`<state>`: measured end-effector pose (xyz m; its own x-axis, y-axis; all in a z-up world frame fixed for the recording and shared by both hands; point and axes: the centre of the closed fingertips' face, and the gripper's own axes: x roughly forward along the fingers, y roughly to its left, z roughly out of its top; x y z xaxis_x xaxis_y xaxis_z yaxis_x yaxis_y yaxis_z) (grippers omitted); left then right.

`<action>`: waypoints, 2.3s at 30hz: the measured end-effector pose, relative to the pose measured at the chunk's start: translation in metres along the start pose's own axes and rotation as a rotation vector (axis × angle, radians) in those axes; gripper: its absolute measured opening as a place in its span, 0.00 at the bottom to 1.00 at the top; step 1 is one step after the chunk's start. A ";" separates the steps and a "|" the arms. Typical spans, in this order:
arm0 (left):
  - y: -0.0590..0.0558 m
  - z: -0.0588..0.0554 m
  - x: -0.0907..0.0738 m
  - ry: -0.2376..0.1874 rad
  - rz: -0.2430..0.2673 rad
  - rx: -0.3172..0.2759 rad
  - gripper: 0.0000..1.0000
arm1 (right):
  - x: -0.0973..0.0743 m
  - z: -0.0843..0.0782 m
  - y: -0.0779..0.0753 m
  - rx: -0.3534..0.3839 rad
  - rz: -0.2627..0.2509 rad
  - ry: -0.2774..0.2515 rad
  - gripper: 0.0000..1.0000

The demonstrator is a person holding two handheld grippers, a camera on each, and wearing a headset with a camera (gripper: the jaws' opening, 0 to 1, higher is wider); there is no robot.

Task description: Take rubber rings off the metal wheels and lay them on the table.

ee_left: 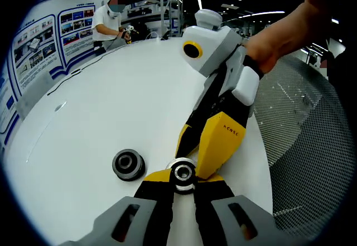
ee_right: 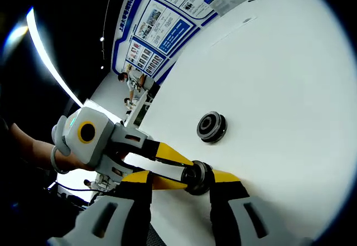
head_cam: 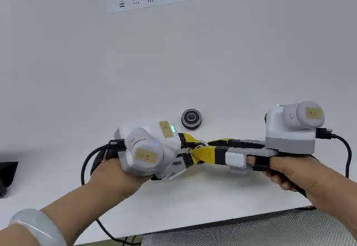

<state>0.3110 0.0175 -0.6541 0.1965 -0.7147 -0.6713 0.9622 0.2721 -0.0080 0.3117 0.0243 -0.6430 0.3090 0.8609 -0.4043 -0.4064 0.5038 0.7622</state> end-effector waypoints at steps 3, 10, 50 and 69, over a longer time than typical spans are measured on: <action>0.000 0.000 0.000 0.001 -0.001 0.001 0.13 | 0.000 -0.002 0.003 -0.015 -0.005 0.042 0.43; -0.001 -0.001 -0.001 -0.002 -0.003 0.003 0.13 | 0.001 -0.004 0.002 -0.018 -0.014 0.098 0.44; -0.002 -0.001 -0.001 -0.007 0.001 -0.004 0.13 | -0.010 -0.009 -0.004 0.030 -0.023 0.095 0.26; -0.002 -0.001 -0.001 -0.009 0.000 -0.003 0.13 | -0.009 -0.008 -0.022 0.040 -0.102 0.099 0.03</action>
<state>0.3090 0.0179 -0.6541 0.1986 -0.7201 -0.6648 0.9615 0.2745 -0.0102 0.3107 0.0056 -0.6606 0.2602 0.8089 -0.5272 -0.3421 0.5878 0.7331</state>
